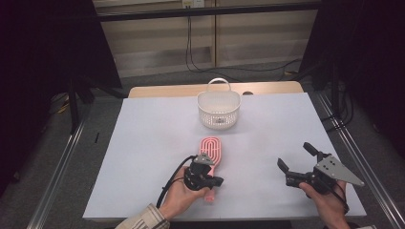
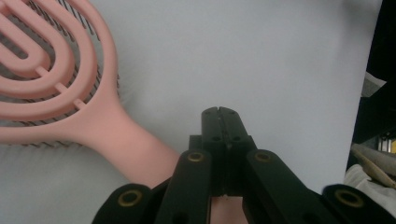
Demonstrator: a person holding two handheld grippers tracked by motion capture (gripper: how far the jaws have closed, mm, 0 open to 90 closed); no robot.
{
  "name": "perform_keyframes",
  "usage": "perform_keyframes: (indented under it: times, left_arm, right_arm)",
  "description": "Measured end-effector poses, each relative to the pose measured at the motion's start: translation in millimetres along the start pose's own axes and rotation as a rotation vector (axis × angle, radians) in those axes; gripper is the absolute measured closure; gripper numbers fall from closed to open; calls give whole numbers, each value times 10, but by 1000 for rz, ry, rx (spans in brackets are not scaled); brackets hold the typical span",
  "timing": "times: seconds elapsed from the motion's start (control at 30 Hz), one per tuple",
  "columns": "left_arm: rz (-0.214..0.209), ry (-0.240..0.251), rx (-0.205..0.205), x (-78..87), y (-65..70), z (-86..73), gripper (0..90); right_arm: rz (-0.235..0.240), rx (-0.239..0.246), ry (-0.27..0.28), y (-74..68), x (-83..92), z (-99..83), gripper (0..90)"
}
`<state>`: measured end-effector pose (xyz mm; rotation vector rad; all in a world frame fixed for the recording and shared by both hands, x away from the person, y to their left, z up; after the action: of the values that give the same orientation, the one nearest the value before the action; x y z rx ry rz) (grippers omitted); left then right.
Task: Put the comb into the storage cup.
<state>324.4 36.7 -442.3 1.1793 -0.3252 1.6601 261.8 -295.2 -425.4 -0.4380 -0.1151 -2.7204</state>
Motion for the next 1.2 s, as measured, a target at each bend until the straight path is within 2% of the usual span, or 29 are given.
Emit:
perform_keyframes:
  times: [0.1,0.13,0.27,0.47,0.73,0.77,0.93,1.2]
  left_arm:
    - [6,-9,-7,21,33,-15,900]
    - [-9,-2,-7,20,47,-21,900]
    - [-17,-14,-22,24,97,-50,900]
    - [16,-36,-31,34,123,-81,900]
    - [29,-42,-28,65,100,-117,900]
    - [18,-40,-30,65,88,-124,900]
    - [24,-41,-17,81,71,-143,900]
    - [35,-50,-23,118,50,-166,900]
  right_arm:
    - [1,-1,0,0,2,0,0]
    - [1,-2,0,0,2,0,0]
    - [2,0,2,0,3,1,0]
    - [4,-1,5,-1,5,3,0]
    - [4,-1,3,-1,4,1,0]
    - [5,-3,4,-2,4,2,0]
    - [3,-4,1,0,5,1,0]
    - [2,-3,2,0,4,1,0]
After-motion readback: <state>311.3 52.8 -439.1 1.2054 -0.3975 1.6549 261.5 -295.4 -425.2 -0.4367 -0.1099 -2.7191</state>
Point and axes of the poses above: each handheld gripper's, and its own axes: x roughly backward along the jaws, z roughly out of its top, y roughly to its right, the point moved 1 cm from there along -x, roughly forward along the jaws, and after that the axes turned 12 degrees about -y, right-handed, at the moved point
